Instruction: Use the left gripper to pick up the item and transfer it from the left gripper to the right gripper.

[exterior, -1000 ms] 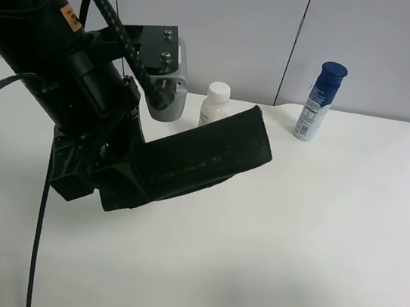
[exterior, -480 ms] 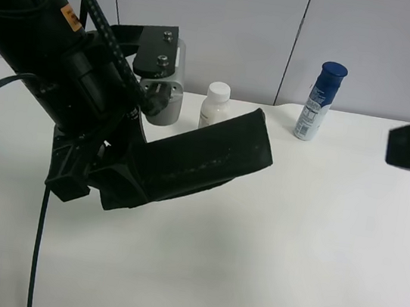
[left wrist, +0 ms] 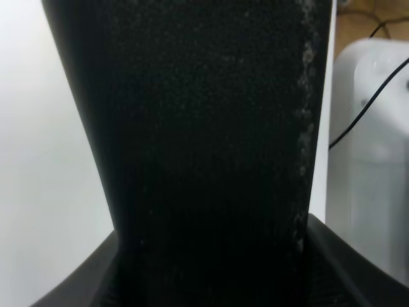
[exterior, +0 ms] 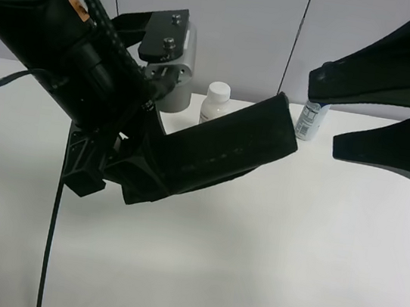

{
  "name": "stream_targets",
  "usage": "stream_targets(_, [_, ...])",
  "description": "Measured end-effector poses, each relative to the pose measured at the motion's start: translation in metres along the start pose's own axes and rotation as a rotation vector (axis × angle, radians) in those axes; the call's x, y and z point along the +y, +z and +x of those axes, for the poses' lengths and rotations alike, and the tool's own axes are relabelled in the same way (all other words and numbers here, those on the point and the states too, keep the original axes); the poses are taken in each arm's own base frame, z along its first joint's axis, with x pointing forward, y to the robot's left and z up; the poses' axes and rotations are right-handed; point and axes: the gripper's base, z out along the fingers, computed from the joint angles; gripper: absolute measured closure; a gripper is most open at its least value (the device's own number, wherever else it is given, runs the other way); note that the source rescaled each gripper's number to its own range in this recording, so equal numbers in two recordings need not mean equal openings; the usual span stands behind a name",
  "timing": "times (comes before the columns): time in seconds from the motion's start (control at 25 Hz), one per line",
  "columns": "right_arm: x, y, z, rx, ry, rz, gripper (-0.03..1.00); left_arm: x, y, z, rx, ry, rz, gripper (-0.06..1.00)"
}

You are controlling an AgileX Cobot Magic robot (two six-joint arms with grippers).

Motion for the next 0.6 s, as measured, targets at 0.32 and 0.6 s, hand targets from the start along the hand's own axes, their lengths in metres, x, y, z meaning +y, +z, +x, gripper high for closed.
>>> stream_targets(0.32, [-0.013, 0.015, -0.011, 0.027, 0.024, -0.047, -0.03, -0.004, -0.001, -0.009, -0.101, 0.060, 0.034, 0.91])
stream_targets(0.6, [-0.013, 0.019, -0.014, 0.034, 0.055, -0.106, -0.03, -0.004, -0.002, -0.015, -0.172, 0.081, 0.032, 0.92])
